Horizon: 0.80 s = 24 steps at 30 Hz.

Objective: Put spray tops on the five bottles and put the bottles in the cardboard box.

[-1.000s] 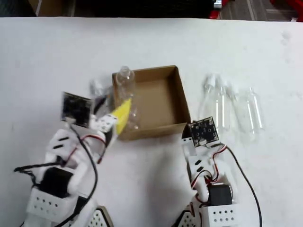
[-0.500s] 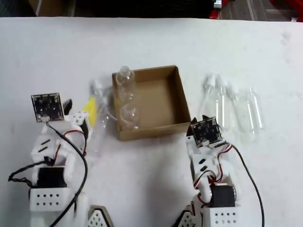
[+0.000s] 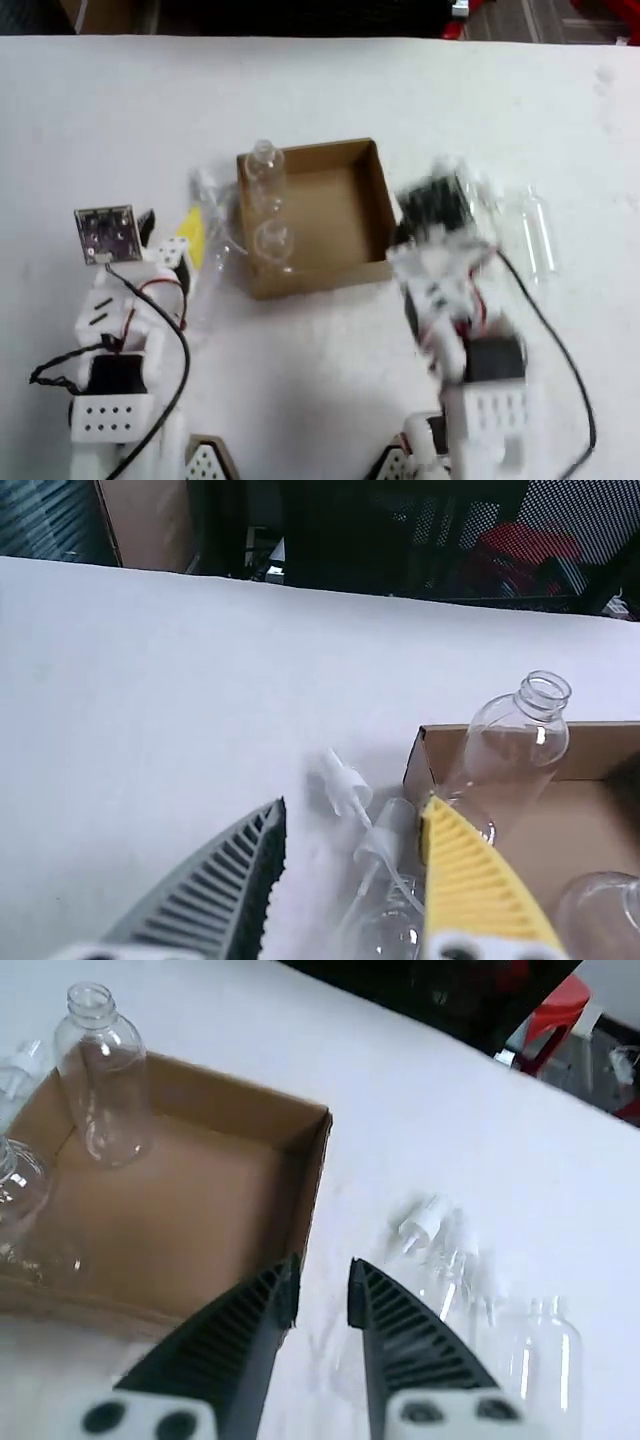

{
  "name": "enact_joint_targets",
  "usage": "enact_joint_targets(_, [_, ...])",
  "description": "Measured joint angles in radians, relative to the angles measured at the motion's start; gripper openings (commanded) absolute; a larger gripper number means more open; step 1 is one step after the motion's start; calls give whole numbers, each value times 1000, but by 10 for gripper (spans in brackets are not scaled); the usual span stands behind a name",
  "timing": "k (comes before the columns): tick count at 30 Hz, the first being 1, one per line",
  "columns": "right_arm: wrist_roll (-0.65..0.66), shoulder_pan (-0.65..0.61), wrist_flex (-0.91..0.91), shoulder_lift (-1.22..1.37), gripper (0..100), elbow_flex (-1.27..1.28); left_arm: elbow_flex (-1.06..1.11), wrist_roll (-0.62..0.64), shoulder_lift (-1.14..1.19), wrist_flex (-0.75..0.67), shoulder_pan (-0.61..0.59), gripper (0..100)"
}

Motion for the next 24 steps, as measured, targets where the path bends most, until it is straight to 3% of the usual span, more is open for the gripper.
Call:
enact_joint_targets(3, [-5, 0, 92, 275, 92, -212, 2, 0, 0, -3, 0, 203])
enact_joint_targets(8, [-104, -20, 285, 715, 210, -591, 2, 0, 0, -3, 0, 203])
enact_joint_targets(12, [-121, -97, 408, 1026, 197, -852, 2, 0, 0, -3, 0, 203])
enact_joint_targets(18, [-123, -98, 433, 1395, 180, -1135, 2, 0, 0, -3, 0, 203])
enact_joint_targets(24, [-123, -29, 433, 1605, 180, -1290, 2, 0, 0, -3, 0, 203])
